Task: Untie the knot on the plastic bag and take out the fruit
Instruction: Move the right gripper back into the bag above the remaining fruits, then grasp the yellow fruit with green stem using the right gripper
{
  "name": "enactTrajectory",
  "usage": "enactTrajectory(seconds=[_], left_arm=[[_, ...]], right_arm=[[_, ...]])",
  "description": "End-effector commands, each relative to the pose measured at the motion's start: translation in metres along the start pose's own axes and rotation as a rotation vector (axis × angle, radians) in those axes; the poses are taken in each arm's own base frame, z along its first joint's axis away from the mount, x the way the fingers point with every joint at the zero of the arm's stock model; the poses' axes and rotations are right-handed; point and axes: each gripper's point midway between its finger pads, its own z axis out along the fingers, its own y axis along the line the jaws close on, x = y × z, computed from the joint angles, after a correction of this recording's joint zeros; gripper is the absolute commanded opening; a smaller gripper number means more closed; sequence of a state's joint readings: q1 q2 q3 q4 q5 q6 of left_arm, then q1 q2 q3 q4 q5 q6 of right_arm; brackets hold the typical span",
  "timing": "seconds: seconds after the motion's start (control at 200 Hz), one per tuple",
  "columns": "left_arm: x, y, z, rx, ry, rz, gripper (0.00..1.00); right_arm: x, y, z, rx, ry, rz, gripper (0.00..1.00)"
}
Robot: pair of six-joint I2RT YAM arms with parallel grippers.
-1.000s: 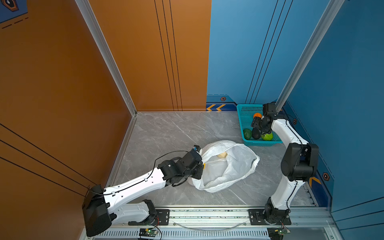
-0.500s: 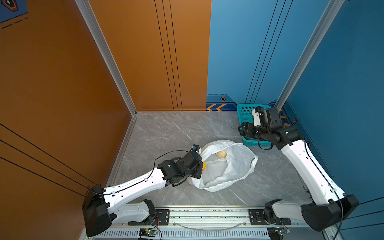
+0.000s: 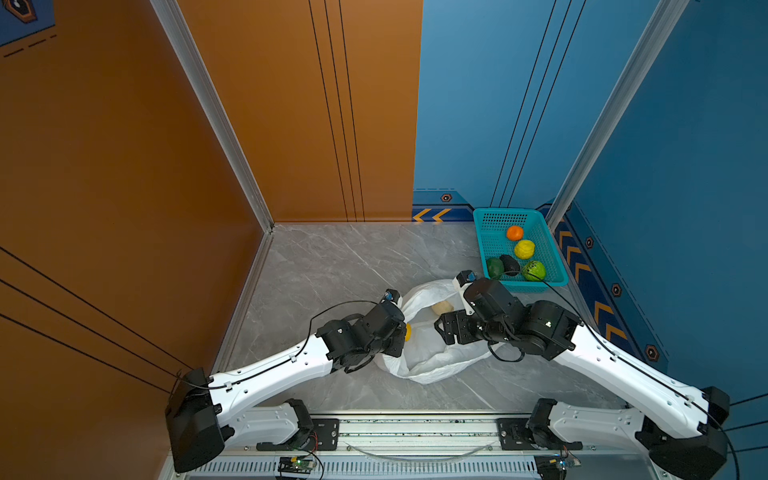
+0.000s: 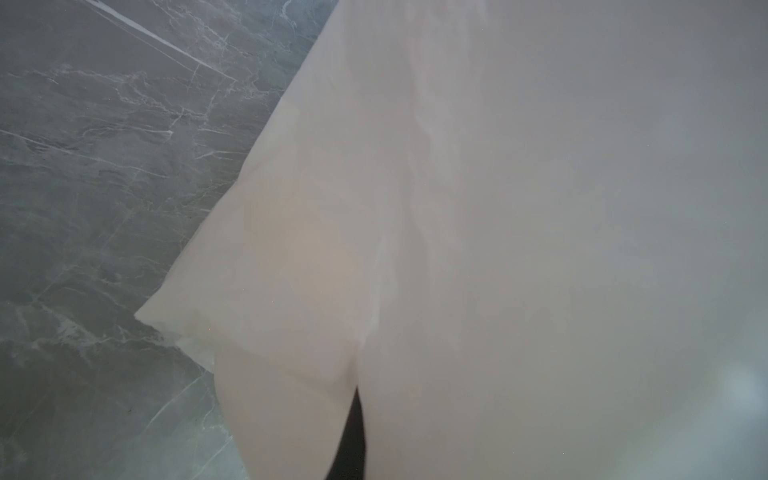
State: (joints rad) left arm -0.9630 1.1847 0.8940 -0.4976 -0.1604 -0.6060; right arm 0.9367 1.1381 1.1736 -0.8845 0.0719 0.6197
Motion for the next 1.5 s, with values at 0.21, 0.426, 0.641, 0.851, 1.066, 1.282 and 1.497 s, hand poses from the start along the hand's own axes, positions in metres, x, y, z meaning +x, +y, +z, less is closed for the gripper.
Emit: enactTrajectory(seconds=[0.21,0.426,0.641,0.851,1.066,1.282,1.497], left_arm=[[-0.009,0.007,-0.003,-0.032,-0.016,0.003,0.0],[-0.015,0.005,-0.004,-0.03,-0.025,0.001,0.0],[-0.019,0.004,-0.006,-0.023,-0.033,0.005,0.0],[-0.014,0.003,-0.004,-0.013,-0.017,0.012,0.0],[-0.01,0.0,-0.003,0.007,-0.003,0.023,0.0],[-0.004,-0.001,-0.001,0.024,0.019,0.034,0.0],[0.001,-0.003,0.002,0.041,0.032,0.043,0.0]], right_arm=[[0.04,0.001,0.071,0.038,0.058,-0.017,0.92],[0.062,0.0,0.101,0.049,0.115,-0.024,0.91],[0.076,-0.005,0.13,0.075,0.169,0.009,0.91],[0.069,-0.004,0.156,0.058,0.184,0.09,0.91],[0.046,-0.002,0.17,0.011,0.13,0.251,0.9],[0.023,0.009,0.176,-0.073,0.04,0.395,0.91],[0.01,0.016,0.185,-0.126,-0.029,0.488,0.92]])
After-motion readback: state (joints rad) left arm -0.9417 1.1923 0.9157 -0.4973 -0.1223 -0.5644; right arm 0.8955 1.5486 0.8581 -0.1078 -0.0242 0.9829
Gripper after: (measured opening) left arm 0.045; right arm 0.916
